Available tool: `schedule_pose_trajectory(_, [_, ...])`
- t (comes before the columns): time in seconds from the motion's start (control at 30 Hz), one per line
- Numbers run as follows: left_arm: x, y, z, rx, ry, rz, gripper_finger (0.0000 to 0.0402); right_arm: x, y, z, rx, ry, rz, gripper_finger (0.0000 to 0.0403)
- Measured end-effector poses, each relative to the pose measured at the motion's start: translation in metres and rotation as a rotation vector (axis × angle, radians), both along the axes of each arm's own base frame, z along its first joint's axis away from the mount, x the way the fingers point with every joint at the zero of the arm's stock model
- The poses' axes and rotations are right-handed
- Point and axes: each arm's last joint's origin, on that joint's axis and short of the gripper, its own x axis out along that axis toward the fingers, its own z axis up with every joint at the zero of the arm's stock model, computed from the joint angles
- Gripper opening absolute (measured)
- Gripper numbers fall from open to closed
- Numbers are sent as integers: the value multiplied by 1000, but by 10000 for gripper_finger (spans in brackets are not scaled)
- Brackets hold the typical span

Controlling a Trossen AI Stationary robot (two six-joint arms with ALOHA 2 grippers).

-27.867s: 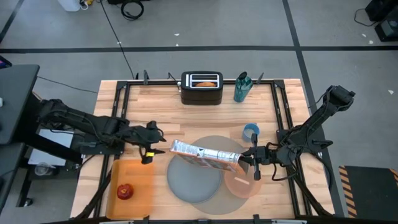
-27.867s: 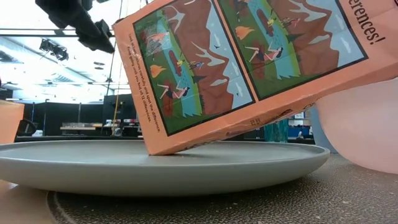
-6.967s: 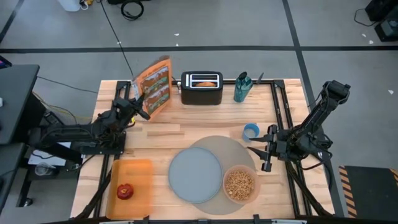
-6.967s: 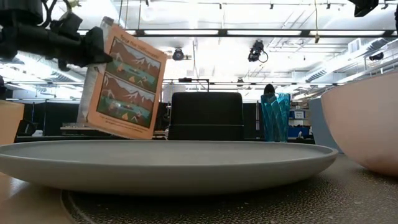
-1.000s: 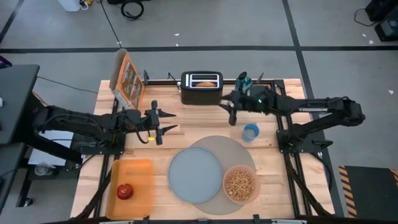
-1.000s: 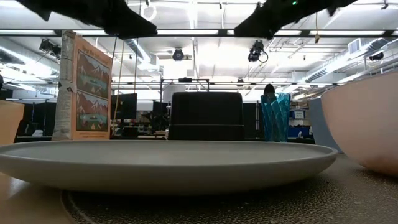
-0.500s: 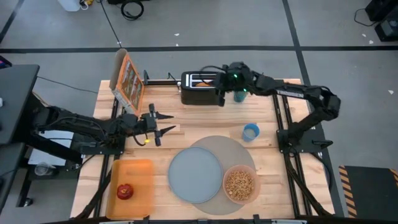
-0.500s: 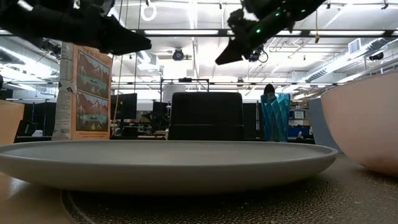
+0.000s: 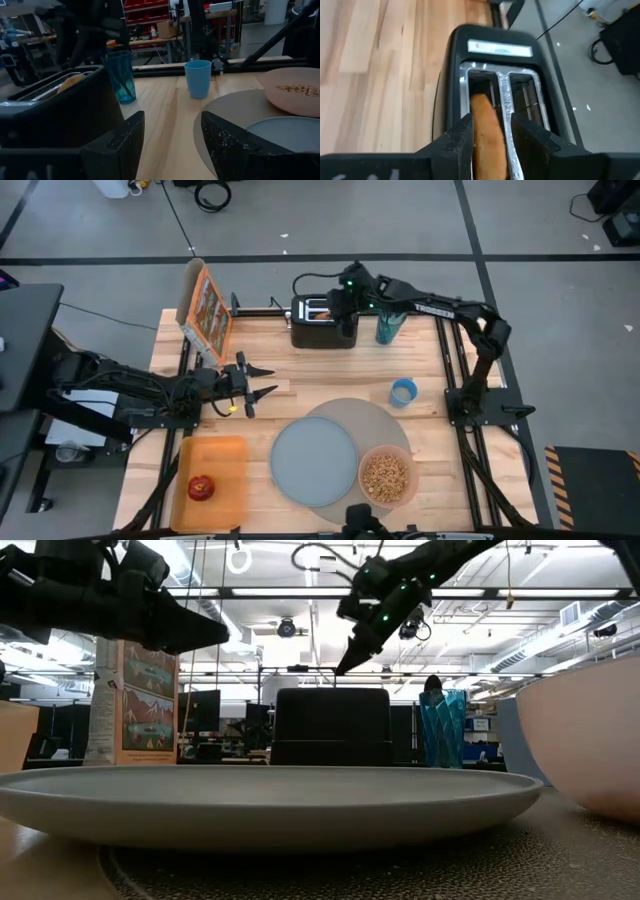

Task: Arrange a breakfast setting
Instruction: Put the bagel on the blue plate from the toaster on the brown placemat

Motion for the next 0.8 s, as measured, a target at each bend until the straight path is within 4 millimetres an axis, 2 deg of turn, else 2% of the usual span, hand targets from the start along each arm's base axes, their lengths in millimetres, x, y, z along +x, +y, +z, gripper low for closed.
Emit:
schedule_pose_trajectory(0.27, [0,0,-1,-23,0,-1,203,12,-4,-8,-32,124,-18,164])
schedule_pose_trajectory(0.8, [0,0,0,-23,-5,-1,203,3,-14,-13,17,135,-34,163])
